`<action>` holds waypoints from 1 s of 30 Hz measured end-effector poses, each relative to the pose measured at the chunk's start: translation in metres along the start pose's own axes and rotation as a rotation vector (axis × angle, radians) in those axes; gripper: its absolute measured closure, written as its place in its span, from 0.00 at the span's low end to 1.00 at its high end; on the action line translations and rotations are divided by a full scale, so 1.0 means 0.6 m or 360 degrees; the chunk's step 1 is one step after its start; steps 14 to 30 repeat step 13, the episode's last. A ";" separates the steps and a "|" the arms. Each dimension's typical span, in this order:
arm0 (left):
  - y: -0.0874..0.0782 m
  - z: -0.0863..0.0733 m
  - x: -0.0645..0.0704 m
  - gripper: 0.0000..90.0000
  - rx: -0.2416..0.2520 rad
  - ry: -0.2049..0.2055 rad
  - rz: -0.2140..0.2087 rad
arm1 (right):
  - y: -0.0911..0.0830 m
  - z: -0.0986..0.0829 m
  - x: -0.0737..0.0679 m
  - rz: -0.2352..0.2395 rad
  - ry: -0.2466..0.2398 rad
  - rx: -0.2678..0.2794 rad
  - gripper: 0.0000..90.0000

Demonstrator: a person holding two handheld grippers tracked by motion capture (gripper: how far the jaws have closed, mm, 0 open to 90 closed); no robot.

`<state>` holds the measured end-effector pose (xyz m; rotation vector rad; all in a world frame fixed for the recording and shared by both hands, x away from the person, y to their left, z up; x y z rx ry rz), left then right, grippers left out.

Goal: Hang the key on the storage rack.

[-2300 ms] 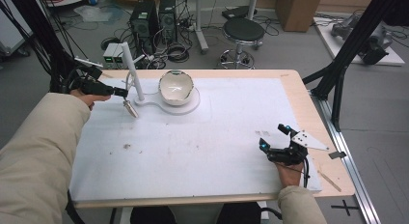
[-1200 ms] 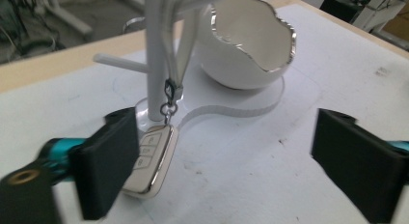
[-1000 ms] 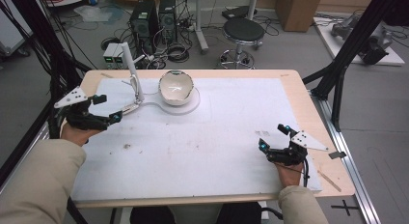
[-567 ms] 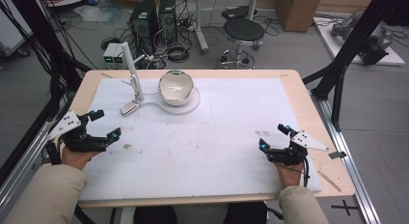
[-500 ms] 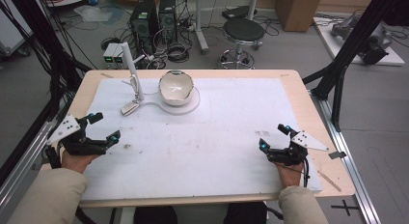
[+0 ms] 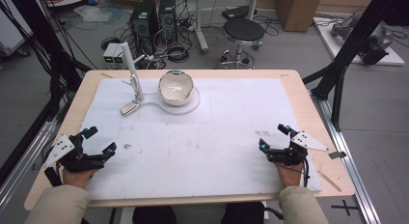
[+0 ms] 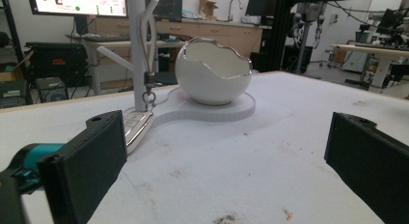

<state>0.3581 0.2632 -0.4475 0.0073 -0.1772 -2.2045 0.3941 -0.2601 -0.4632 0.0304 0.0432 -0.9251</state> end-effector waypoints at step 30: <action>-0.010 -0.005 0.006 0.02 0.0059 0.0084 -0.0015 | 0.000 -0.001 0.000 -0.0004 -0.0006 -0.0009 0.01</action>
Point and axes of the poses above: each handheld gripper's, and its own axes: y roughly forward along the jaws, z roughly out of its top, x roughly to its right, the point moved 10 cm from there along y, roughly forward along the jaws, and after that the axes turned 8 degrees about x, right-handed, at the moved point
